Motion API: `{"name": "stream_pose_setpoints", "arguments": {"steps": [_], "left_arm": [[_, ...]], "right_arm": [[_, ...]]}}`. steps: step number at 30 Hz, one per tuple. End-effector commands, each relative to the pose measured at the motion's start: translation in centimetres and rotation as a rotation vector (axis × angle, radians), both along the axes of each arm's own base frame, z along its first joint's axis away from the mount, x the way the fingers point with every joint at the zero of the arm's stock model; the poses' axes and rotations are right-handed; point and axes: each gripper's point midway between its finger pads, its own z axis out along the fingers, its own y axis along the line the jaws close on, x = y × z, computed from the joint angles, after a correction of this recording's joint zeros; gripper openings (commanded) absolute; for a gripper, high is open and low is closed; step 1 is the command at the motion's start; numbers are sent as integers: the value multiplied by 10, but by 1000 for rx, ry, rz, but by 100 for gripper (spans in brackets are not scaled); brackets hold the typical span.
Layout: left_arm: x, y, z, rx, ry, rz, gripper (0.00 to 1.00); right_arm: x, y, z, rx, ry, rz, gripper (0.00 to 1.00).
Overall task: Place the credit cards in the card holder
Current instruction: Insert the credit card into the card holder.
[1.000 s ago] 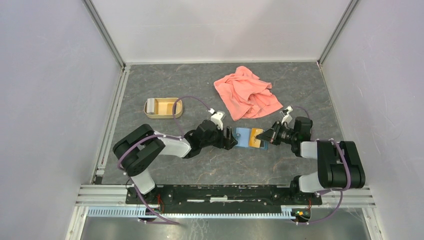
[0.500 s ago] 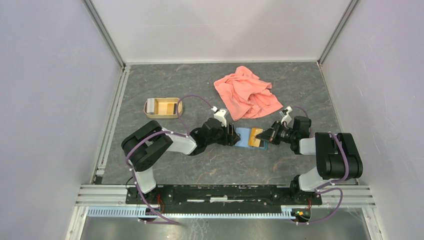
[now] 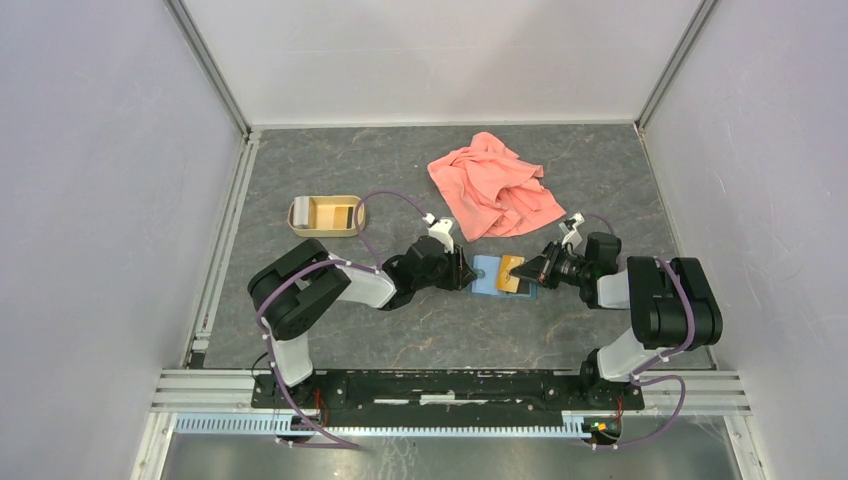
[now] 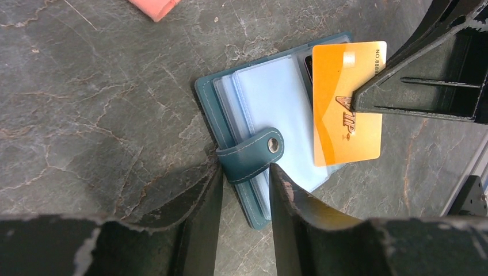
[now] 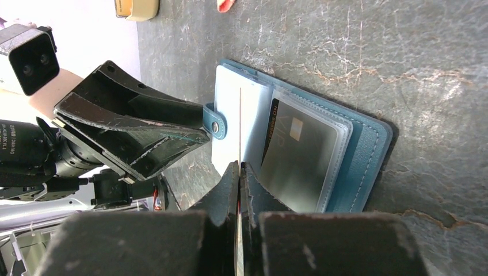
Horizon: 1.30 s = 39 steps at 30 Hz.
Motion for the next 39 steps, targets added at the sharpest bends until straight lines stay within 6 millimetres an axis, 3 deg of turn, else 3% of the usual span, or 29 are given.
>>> {"name": "stream_pose_setpoints", "arguments": {"steps": [1, 12, 34, 39], "left_arm": [[-22, 8, -31, 65, 108, -12, 42], [-25, 10, -33, 60, 127, -1, 41], [-31, 3, -34, 25, 143, -46, 40], [-32, 2, -32, 15, 143, -48, 40]], "right_arm": [[4, 1, 4, 13, -25, 1, 0], [-14, -8, -23, -81, 81, -20, 0], [-6, 12, -22, 5, 161, 41, 4], [-5, 23, -24, 3, 167, 95, 16]]}}
